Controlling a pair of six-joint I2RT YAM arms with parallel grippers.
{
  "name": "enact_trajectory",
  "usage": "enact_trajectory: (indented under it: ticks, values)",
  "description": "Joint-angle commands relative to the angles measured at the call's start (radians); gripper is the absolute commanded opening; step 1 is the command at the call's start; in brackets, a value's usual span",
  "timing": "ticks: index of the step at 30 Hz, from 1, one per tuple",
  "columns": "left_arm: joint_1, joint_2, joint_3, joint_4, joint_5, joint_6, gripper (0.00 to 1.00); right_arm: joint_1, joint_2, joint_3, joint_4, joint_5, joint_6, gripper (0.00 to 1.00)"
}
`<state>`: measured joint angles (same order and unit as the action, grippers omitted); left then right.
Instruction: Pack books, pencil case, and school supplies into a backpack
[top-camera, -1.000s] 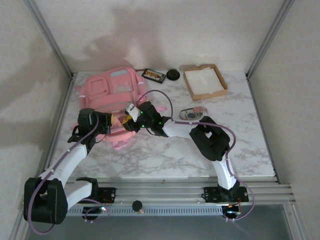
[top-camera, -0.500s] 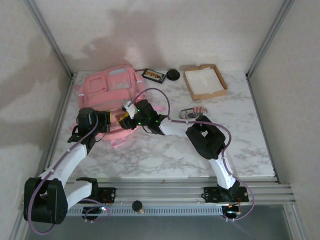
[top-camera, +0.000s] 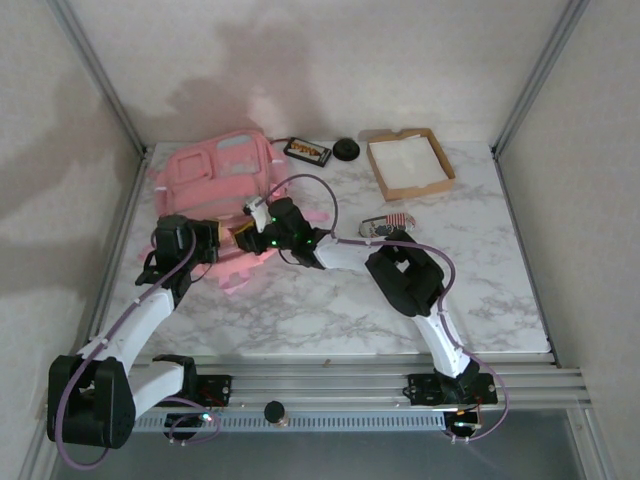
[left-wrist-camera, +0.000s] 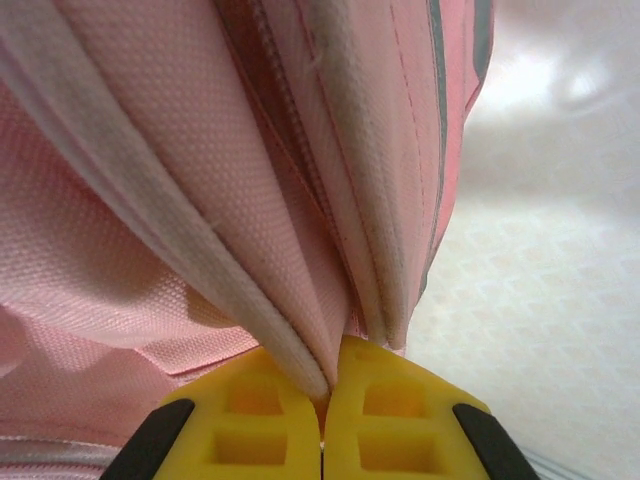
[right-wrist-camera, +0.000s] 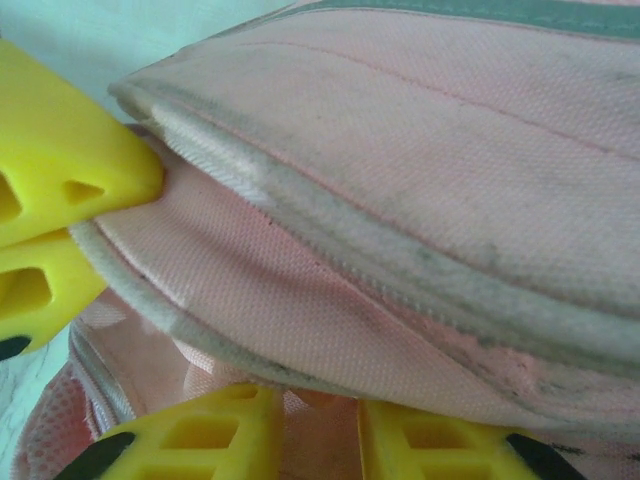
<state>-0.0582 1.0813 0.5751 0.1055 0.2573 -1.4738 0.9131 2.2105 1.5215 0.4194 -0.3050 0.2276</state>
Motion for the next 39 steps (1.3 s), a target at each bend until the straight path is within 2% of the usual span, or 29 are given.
enact_trajectory:
  ticks: [1, 4, 10, 18, 24, 29, 33, 36, 39]
  values:
    - [-0.054, -0.014, 0.013, -0.016, 0.108, -0.014, 0.0, 0.012, 0.004, 0.129, 0.212, 0.035, 0.038, 0.21]
    - [-0.046, -0.018, 0.023, -0.042, 0.101, 0.002, 0.0, -0.001, -0.021, 0.098, 0.202, 0.08, 0.033, 0.11]
    - [-0.01, -0.046, 0.029, -0.109, 0.079, 0.06, 0.0, -0.005, -0.142, -0.022, 0.141, 0.125, -0.084, 0.0]
    - [0.024, -0.093, -0.003, -0.133, 0.092, 0.075, 0.0, -0.003, -0.252, -0.164, 0.068, 0.126, -0.137, 0.0]
    - [0.023, -0.091, 0.022, -0.125, 0.121, 0.078, 0.0, 0.057, -0.242, -0.194, 0.061, 0.071, -0.165, 0.0]
    - [0.022, -0.083, 0.031, -0.125, 0.132, 0.084, 0.0, 0.07, -0.24, -0.229, 0.138, 0.058, -0.096, 0.03]
    - [0.023, -0.075, 0.042, -0.123, 0.136, 0.086, 0.0, 0.089, -0.212, -0.257, 0.145, 0.099, -0.012, 0.07]
    - [0.021, -0.078, 0.05, -0.133, 0.136, 0.089, 0.0, 0.05, -0.181, -0.261, 0.185, 0.091, 0.063, 0.11]
    - [0.02, -0.088, 0.047, -0.137, 0.132, 0.09, 0.0, 0.043, -0.151, -0.212, 0.162, 0.085, 0.058, 0.15]
